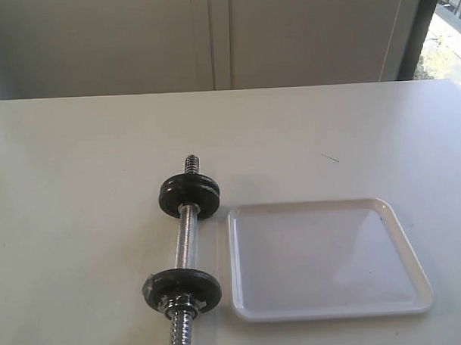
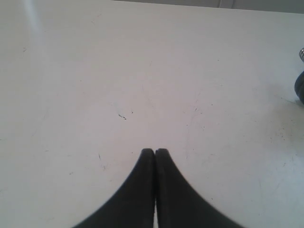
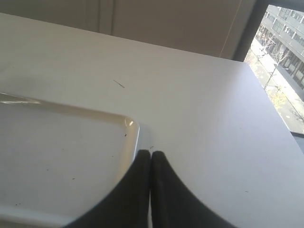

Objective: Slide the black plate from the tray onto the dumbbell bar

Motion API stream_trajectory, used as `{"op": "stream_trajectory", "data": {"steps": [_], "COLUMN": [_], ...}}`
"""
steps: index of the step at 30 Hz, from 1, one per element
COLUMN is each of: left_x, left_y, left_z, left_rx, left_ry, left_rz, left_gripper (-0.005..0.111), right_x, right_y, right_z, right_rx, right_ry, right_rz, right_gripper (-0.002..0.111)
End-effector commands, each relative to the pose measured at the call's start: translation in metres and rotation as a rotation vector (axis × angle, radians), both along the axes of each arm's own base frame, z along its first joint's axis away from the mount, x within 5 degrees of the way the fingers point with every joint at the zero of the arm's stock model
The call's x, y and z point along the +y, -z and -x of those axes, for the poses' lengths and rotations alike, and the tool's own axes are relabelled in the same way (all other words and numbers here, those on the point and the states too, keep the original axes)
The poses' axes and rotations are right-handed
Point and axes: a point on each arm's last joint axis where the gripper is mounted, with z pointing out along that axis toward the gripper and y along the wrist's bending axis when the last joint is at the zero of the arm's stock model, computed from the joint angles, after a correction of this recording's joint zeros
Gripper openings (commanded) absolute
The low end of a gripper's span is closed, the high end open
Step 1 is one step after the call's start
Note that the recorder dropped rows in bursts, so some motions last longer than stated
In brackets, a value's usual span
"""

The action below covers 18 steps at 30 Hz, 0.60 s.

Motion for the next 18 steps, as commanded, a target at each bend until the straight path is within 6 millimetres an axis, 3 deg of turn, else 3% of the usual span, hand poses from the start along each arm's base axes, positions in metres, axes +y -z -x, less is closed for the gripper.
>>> {"op": "stream_trajectory", "data": {"steps": [1, 18], "left_x": [-0.0001, -0.0001], "left_y": [0.0003, 0.0003], "left_z": [0.0000, 0.0000], "left_rx": [-0.004, -0.004], "left_ry": [-0.002, -0.002], "left_rz": [0.010, 0.010], "left_gripper": [0.000, 0.000], "right_x": [-0.0001, 0.0038], "right_y": [0.0019, 0.0022], "right_z": [0.0002, 0.0007], "right_rx": [0.001, 0.009], "right_ry": [0.009, -0.045], "right_rz": [-0.019, -0.059], "right_gripper": [0.000, 0.000]}}
